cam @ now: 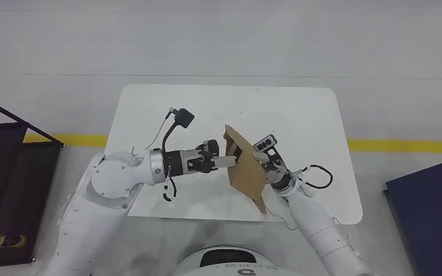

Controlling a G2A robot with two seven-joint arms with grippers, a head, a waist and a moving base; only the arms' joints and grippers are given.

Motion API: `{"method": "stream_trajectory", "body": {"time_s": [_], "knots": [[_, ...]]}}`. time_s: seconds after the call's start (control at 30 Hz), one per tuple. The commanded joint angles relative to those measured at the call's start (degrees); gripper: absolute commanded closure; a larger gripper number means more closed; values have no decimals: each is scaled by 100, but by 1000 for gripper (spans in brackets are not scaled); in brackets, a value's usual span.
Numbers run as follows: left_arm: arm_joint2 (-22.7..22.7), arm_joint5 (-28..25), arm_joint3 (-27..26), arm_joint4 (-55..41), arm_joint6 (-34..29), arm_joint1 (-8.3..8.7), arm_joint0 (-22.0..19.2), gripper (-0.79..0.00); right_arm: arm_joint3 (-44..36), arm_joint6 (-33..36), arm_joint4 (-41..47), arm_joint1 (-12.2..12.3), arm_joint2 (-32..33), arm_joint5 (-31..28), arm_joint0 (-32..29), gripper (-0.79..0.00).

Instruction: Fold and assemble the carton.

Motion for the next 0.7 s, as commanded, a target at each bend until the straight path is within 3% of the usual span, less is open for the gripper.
{"method": "stream_trajectory", "body": {"time_s": [0.0, 0.5, 0.67], "knots": [[-24, 23, -7, -1, 34, 9, 26, -785, -16, 12, 31, 1, 34, -27, 8, 0], [-637, -60, 173, -204, 448, 95, 329, -785, -154, -5, 287, 1, 280, -230, 5, 0], [-654, -144, 328, -196, 601, 103, 337, -785, -154, -5, 287, 1, 280, -230, 5, 0]]}}
